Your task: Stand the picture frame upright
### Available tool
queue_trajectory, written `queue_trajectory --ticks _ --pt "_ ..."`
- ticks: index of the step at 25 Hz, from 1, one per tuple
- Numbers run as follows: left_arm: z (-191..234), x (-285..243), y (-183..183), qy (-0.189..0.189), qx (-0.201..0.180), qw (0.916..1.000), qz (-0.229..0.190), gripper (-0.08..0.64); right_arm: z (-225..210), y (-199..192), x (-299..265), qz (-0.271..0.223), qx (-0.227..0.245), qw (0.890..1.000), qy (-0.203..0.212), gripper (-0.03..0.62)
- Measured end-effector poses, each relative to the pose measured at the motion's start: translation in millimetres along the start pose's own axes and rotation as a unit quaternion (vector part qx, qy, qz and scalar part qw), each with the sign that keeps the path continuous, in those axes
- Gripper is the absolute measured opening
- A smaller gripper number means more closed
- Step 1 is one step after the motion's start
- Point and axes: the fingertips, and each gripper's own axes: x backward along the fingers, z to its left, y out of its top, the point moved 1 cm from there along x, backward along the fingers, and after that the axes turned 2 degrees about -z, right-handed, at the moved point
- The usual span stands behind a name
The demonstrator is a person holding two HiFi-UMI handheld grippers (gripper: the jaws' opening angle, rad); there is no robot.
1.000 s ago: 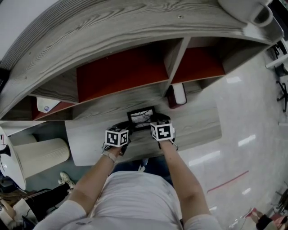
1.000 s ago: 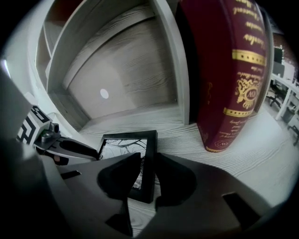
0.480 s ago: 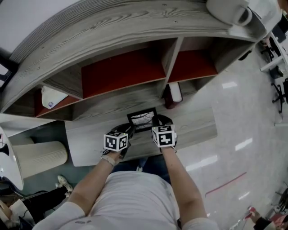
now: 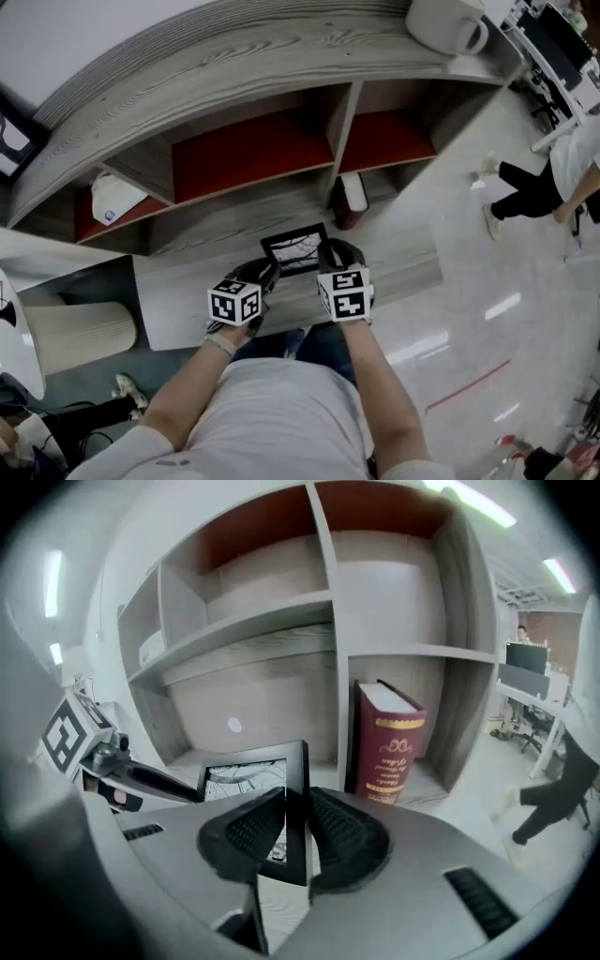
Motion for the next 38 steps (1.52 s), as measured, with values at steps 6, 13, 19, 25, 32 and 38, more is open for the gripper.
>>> queue_trajectory --ticks 6,13,19,25,32,38 --pt "-22.8 17.4 28.2 -0.01 -0.01 0.9994 -0.032 0.129 0.5 44.0 29.1 -0.038 0.026 0.999 -0.003 0.087" --pt "-49.7 33.7 70.9 -0.019 -0.02 0.9971 -0.071 0.129 -6.2 96.1 59.1 -0.084 0.049 0.995 -0.002 0.087" --pt "-80.3 33.9 107.4 -0.023 -0.034 0.9943 -0.098 0.129 -26.4 133.2 84.5 -0.113 0.062 0.992 -0.001 0.087" --pt "-113.5 11.7 135.5 -0.031 -0.034 0.9923 -0.115 0.129 -64.4 162.5 101.6 -0.131 0.085 0.988 -0.001 0.089" --pt "-152.0 -26.6 164.7 -0.036 -0.024 0.9906 -0.129 0.129 -115.3 196.0 110.3 -0.141 0.121 0.983 0.005 0.089" --pt "-169.2 -55.7 181.4 -0.03 -0.005 0.9893 -0.143 0.129 -143.8 218.7 105.1 -0.139 0.152 0.978 0.022 0.089"
